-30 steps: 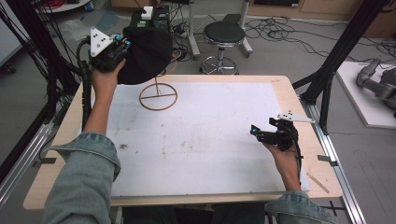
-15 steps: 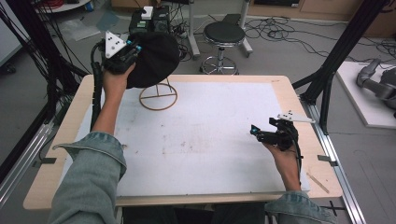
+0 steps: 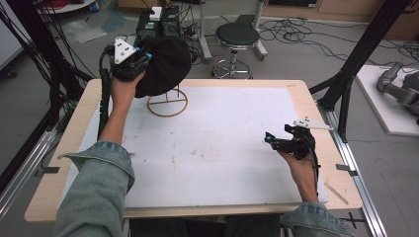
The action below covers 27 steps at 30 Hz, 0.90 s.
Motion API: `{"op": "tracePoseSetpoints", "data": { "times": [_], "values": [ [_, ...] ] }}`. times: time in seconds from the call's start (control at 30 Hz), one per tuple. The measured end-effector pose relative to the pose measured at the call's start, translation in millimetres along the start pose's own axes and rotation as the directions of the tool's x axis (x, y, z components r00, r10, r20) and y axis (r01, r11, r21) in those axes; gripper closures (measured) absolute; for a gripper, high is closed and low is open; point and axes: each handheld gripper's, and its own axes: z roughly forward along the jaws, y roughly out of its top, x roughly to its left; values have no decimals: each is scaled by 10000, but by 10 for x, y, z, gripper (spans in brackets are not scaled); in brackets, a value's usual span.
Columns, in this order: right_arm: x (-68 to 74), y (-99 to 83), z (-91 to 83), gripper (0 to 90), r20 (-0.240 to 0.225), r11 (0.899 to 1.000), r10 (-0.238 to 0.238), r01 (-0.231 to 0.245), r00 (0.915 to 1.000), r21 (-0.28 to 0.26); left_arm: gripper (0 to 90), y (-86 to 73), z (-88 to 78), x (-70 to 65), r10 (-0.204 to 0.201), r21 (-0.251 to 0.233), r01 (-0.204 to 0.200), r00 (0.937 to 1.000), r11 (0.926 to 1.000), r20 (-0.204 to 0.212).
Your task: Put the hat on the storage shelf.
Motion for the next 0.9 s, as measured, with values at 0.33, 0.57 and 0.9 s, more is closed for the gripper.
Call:
{"op": "tracePoseSetpoints", "data": {
  "times": [0.33,0.57,0.9],
  "values": [
    [6,-1,7,124,-2,10000,10,-10,10000,5,640,-69,-5,32,-276,262,273,9996,9993,92],
    [10,-2,13,124,-5,10000,5,-5,10000,33,543,-92,-22,62,-535,314,531,9985,9981,117],
    [10,-2,7,124,-3,10000,-17,17,10000,31,517,-104,-83,103,-563,354,558,9983,9978,139]
  ]
}}
